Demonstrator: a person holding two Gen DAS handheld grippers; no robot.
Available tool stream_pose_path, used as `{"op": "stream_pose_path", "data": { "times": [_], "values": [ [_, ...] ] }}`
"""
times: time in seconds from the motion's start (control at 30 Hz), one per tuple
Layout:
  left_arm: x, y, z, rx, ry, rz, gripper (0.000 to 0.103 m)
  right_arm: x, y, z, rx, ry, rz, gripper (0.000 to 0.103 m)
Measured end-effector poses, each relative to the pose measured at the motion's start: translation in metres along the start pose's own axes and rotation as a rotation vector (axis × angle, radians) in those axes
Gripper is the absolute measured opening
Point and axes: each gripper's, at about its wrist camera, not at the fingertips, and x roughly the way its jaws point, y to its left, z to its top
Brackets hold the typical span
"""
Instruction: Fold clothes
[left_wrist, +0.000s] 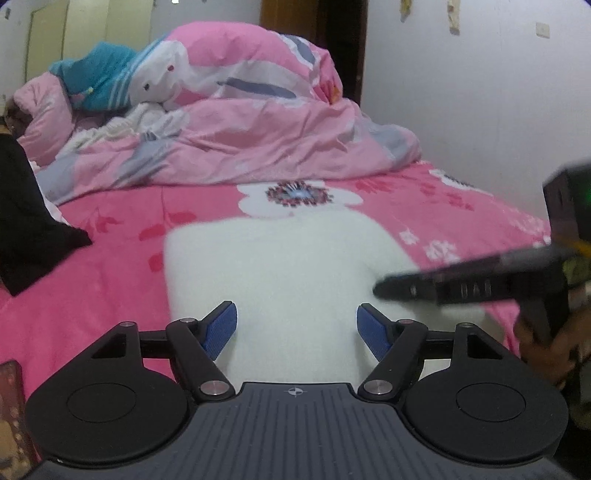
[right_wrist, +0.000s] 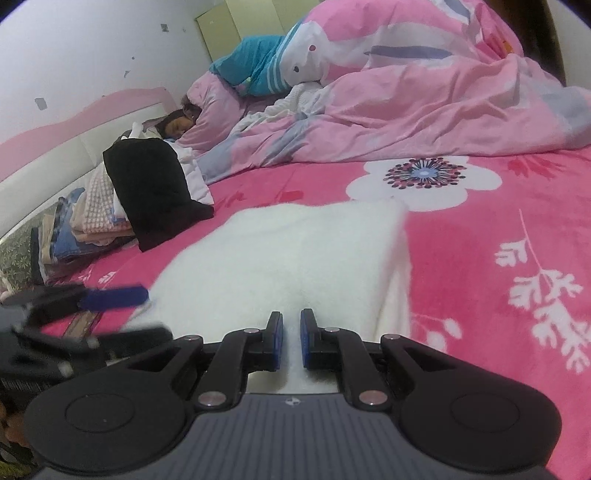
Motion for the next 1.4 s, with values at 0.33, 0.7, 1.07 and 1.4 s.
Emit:
{"op": "stream_pose_path", "data": {
  "times": [0.33, 0.7, 1.07, 1.4],
  "values": [
    [0.013, 0.013, 0.000, -0.082, 0.072, -0.041, 0.076, -0.041, 0.027, 0.004, -0.107, -0.048, -0.052, 0.013],
    [-0.001, 0.023, 0.014, -0.112, 0.041, -0.026, 0.077, -0.051, 0.049, -0.010, -0.225, -0.018, -0.099, 0.013],
    [-0.023, 0.053, 0.018, -0.247, 0.016, 0.025, 0.071, -0.039, 0.064, -0.020, -0.222, 0.062, -0.070, 0.014],
    [-0.021, 0.062, 0.001, -0.288, 0.044, 0.031, 0.069, -0.005, 0.085, -0.038, -0.213, 0.126, 0.023, 0.013]
  ]
}}
